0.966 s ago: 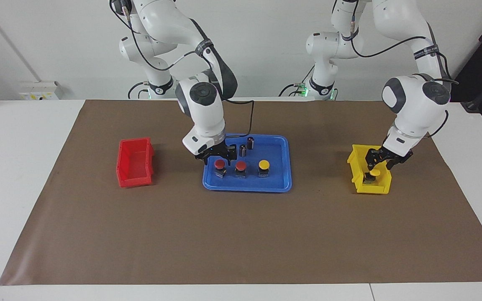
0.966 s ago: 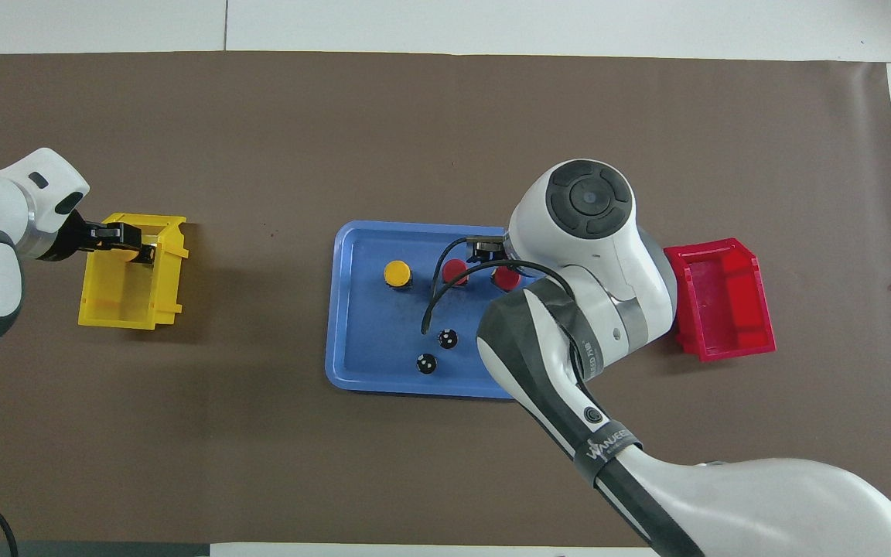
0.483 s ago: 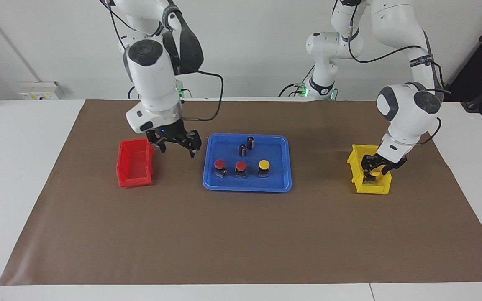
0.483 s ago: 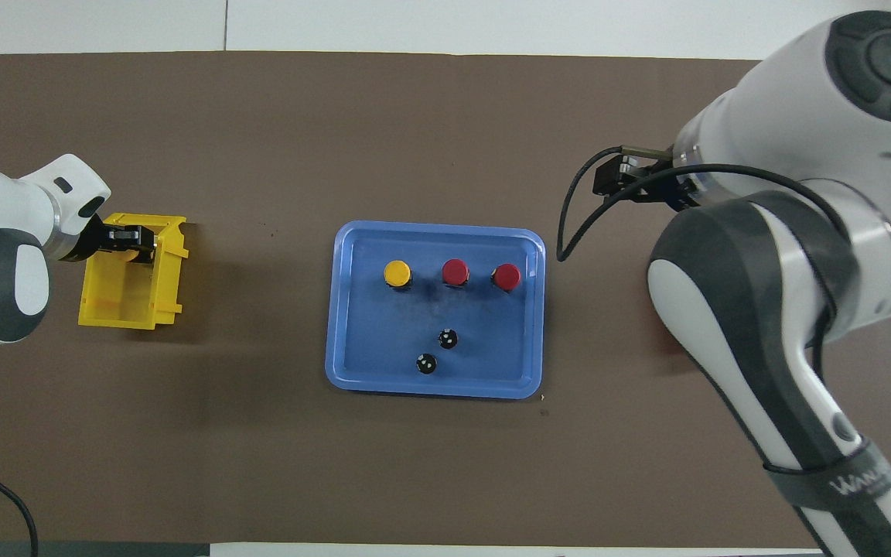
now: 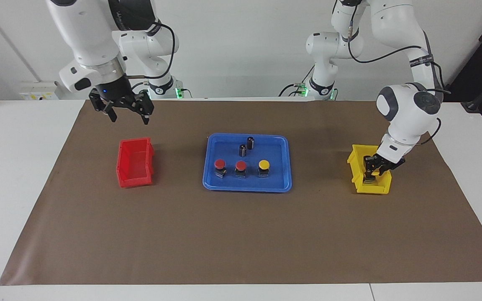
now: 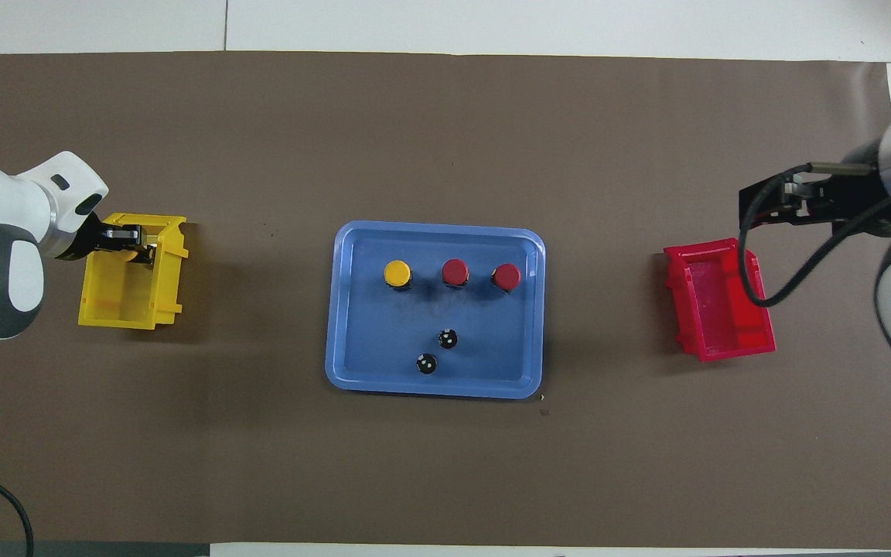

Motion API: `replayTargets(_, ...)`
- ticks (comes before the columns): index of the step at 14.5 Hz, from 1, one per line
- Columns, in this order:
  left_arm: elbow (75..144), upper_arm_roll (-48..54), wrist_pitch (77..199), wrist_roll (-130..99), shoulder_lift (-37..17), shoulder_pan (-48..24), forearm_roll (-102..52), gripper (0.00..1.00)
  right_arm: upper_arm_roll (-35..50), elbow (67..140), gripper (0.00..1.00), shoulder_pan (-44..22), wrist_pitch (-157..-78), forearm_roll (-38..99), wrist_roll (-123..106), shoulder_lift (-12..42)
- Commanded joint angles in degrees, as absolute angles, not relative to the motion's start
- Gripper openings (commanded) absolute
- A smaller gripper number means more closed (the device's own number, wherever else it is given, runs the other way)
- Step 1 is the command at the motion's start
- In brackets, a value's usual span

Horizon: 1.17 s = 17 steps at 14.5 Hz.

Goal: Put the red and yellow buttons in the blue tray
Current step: 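Retract the right gripper to rest while the left gripper lifts yellow button, then lower the yellow button into the tray beside the other with the left gripper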

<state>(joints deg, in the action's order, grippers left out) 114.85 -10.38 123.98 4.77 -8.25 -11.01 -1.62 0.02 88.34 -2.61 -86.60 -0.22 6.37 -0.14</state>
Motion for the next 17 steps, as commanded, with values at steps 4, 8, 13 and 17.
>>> replayTargets(4, 96.94, -9.84, 102.91, -5.15, -9.41, -18.77, -1.93, 0.01, 0.70, 86.22, 1.00, 6.23, -82.44, -0.35, -4.39, 0.26)
replayTargets(8, 101.59, -9.84, 108.35, -13.53, -8.00, -29.95, -6.40, 0.01, 0.70, 88.94, 1.00, 6.77, -82.53, -0.53, -4.31, -1.41)
replayTargets(13, 105.64, -9.84, 117.05, -15.82, -9.14, -36.99, -9.75, 0.01, 0.70, 88.86, 1.00, 6.68, -82.44, -0.61, -4.22, -1.23)
replayTargets(17, 106.17, -9.84, 121.72, -16.52, -12.39, -39.72, -11.34, 0.01, 0.79, 88.86, 1.00, 6.59, -82.62, -0.62, -4.31, -1.23)
